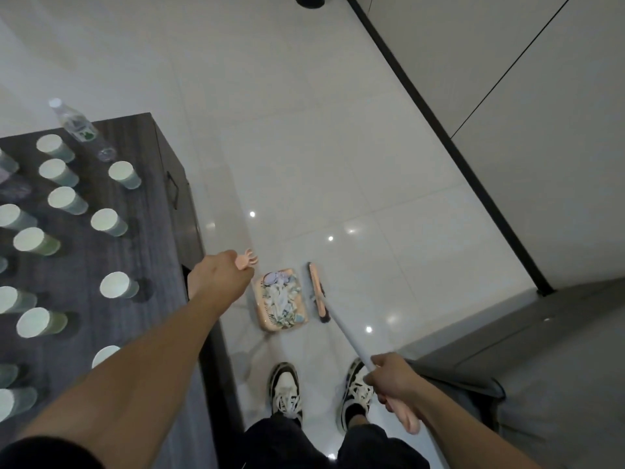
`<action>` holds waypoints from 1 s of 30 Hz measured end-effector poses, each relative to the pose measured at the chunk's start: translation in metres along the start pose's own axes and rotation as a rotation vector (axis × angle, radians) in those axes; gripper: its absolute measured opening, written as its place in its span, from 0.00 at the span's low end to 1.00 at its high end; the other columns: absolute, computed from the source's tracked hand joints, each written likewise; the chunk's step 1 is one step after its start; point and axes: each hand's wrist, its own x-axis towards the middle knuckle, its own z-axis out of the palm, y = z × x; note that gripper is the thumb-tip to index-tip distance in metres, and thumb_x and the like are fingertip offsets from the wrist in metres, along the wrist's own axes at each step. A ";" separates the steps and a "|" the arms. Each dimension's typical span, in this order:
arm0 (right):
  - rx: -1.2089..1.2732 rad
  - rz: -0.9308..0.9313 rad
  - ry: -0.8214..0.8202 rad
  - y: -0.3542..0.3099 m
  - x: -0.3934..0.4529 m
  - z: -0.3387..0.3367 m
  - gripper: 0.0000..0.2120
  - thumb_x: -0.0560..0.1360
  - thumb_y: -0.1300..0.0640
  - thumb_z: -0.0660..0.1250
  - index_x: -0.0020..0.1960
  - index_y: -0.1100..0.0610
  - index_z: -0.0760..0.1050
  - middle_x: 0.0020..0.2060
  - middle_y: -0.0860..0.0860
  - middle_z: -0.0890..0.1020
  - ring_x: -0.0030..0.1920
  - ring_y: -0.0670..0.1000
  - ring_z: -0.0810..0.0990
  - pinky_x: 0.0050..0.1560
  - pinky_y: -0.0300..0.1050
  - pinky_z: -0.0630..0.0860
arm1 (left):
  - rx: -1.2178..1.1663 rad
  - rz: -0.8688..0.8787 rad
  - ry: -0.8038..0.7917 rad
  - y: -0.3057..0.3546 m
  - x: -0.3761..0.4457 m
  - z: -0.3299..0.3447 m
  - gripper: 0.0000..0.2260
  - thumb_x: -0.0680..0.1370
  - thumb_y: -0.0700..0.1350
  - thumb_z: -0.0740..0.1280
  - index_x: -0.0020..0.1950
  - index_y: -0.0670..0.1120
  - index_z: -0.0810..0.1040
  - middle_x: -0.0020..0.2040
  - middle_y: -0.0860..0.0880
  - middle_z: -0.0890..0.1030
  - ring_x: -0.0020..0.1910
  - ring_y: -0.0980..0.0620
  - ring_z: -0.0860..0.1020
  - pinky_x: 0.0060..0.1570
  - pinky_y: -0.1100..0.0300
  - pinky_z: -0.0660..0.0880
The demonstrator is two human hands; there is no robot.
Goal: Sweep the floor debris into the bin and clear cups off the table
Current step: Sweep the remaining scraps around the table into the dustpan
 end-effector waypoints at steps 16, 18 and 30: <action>-0.252 -0.083 0.139 -0.030 0.021 -0.009 0.10 0.77 0.63 0.63 0.58 0.61 0.74 0.36 0.57 0.78 0.27 0.53 0.75 0.24 0.41 0.74 | -0.060 0.016 0.001 -0.001 0.006 -0.010 0.11 0.74 0.54 0.61 0.36 0.50 0.71 0.31 0.52 0.73 0.29 0.53 0.70 0.28 0.61 0.63; -0.294 -0.077 0.104 -0.037 0.025 0.001 0.09 0.76 0.64 0.62 0.55 0.63 0.74 0.37 0.57 0.78 0.29 0.53 0.76 0.27 0.42 0.76 | -0.064 0.014 -0.003 -0.004 0.004 -0.008 0.11 0.74 0.55 0.61 0.36 0.50 0.71 0.31 0.52 0.73 0.28 0.53 0.69 0.28 0.61 0.63; -0.091 -0.015 -0.048 -0.035 0.005 0.008 0.21 0.73 0.62 0.66 0.66 0.60 0.70 0.34 0.56 0.74 0.24 0.49 0.71 0.27 0.42 0.71 | -0.083 0.005 -0.004 -0.003 0.008 -0.011 0.10 0.74 0.54 0.61 0.36 0.50 0.70 0.31 0.52 0.74 0.29 0.52 0.72 0.28 0.62 0.63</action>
